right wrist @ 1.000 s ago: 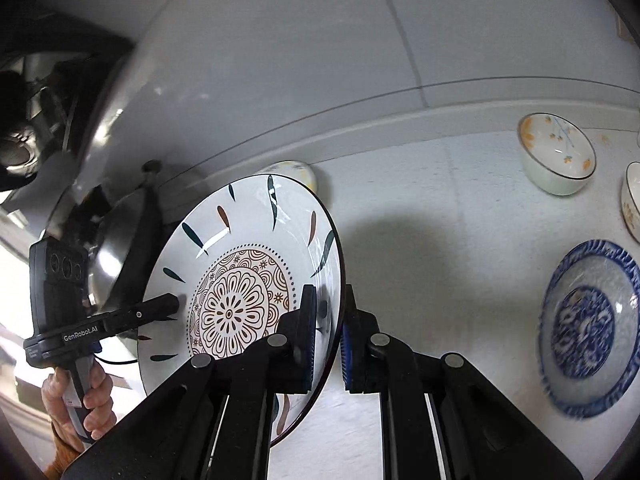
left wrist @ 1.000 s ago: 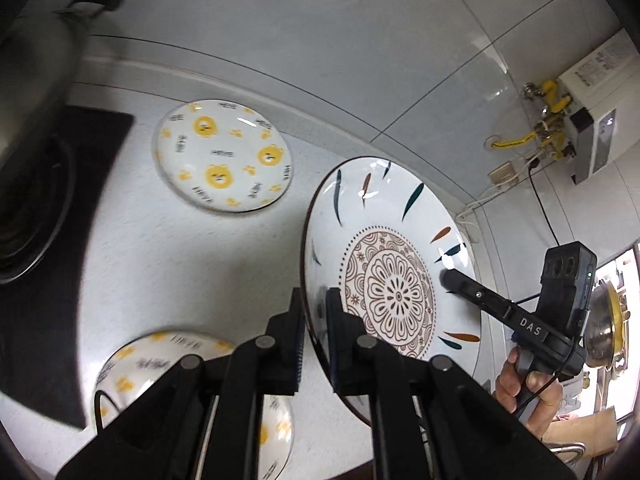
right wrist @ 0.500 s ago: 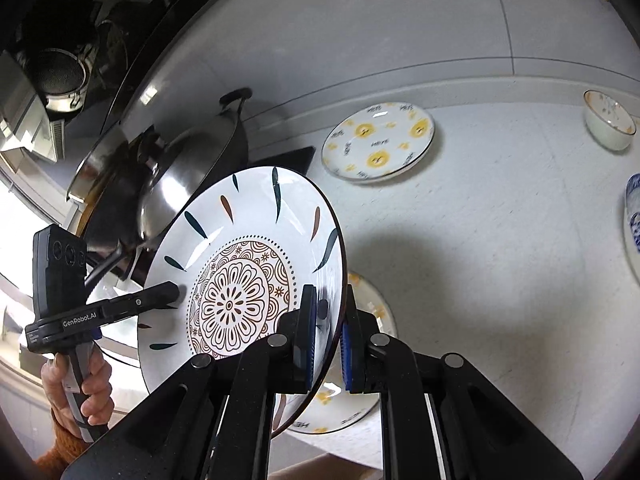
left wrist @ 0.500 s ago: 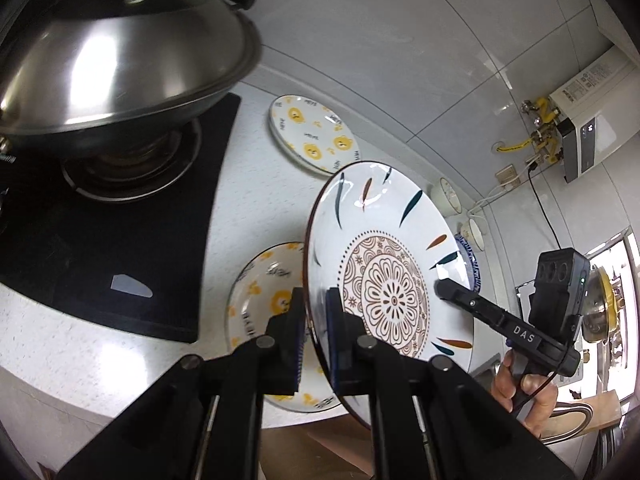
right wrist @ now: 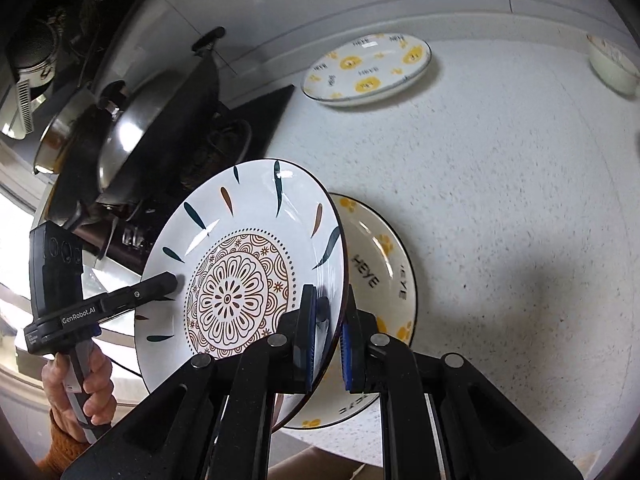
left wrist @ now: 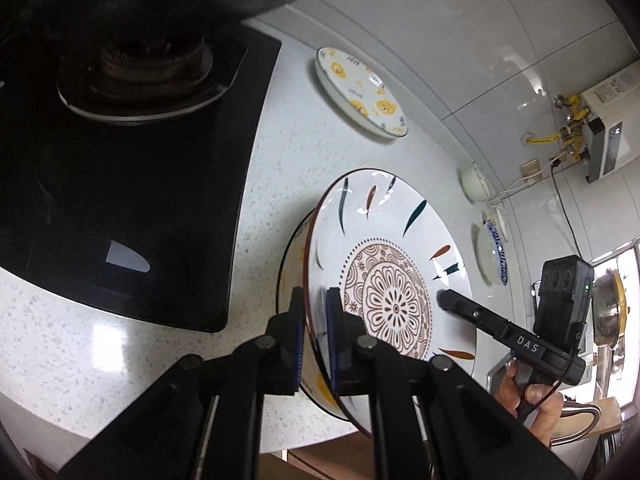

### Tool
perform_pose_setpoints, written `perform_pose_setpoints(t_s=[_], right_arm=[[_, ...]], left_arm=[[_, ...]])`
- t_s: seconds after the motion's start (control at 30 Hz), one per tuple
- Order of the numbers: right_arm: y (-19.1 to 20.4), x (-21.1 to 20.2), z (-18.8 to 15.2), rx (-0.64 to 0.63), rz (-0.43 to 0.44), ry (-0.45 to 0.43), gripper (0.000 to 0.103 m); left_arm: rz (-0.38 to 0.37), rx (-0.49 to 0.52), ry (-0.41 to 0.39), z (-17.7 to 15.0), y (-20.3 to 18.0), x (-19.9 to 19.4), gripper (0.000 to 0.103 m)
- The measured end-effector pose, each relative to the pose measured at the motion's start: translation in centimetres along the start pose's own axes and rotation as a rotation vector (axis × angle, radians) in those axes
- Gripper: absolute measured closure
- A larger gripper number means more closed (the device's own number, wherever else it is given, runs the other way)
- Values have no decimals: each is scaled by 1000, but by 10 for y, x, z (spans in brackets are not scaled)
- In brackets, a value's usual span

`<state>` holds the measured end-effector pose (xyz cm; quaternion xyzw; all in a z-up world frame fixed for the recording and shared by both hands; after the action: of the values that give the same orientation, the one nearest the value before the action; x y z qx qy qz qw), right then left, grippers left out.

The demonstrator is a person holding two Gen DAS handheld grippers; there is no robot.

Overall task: Organize plates and bowls
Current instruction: 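Carry the mandala plate with both grippers and lower it onto the bear plate, then open both grippers and lift away from the stacked plates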

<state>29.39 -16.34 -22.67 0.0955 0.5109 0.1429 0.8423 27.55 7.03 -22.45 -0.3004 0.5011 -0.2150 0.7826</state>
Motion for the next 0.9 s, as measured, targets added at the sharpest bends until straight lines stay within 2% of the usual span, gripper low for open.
perform_pose_setpoints(t_s=[0.27, 0.63, 0.9], right_arm=[[-24, 26, -10, 46, -14, 27, 93], [-33, 25, -12, 61, 0, 45, 92], [-33, 24, -13, 60, 20, 49, 92]], left_arm=[[66, 66, 36, -9, 3, 28, 94], [152, 120, 54, -4, -5, 31, 93], [175, 133, 84, -7, -7, 31, 91]])
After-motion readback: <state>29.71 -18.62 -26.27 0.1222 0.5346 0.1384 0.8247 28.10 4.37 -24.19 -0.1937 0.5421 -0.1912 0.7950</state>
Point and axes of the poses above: each gripper's, at about its wrist camera, not at the fingertips, and x roughly the way its jaws point, y to its left, z to its top, the point moved 7 cm from there along x, roughly the way its jaws point, and after that the axes turned 9 degrees about -z, right-handed, at the moved point
